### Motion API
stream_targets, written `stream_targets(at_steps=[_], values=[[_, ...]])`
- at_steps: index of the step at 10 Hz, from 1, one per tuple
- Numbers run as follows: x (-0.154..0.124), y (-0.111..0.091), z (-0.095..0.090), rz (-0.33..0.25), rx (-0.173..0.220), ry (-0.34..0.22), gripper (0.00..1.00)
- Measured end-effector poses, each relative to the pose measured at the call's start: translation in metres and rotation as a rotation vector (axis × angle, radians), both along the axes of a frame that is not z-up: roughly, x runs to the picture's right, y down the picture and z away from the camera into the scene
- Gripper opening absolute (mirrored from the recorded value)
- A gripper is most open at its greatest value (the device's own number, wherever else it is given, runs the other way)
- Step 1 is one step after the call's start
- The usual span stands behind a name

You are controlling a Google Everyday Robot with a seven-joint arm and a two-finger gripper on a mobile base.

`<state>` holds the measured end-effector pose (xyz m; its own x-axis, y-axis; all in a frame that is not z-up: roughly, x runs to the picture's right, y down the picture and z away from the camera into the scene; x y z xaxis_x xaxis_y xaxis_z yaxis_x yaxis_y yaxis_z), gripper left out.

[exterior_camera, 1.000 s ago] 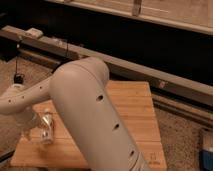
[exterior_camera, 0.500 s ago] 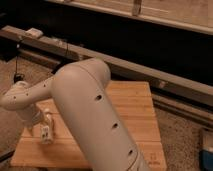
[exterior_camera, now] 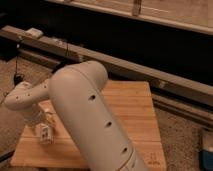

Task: Place the bottle in the ceramic bowl

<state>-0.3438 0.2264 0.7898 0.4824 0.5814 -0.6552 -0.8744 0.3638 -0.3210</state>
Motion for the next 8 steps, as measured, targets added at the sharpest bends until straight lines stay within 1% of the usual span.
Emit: stream_targets(at_steps=[2,3,5,6,7,8], values=[[-0.001,0.006,0.008,-0.019,-0.003,0.008,0.65],[0.000,0.006,0.011,-0.023,-0.007,0.010,0.60],[-0.002,0.007,0.011,-0.029,-0.019,-0.002,0.41],[-0.001,0.001,0.007,-0.017,-0.024,-0.017,0.29],[-0.001,-0.004,0.002,-0.007,-0.026,-0.032,0.21],[-0.003,-0.014,-0.006,0.013,-0.023,-0.055,0.11]])
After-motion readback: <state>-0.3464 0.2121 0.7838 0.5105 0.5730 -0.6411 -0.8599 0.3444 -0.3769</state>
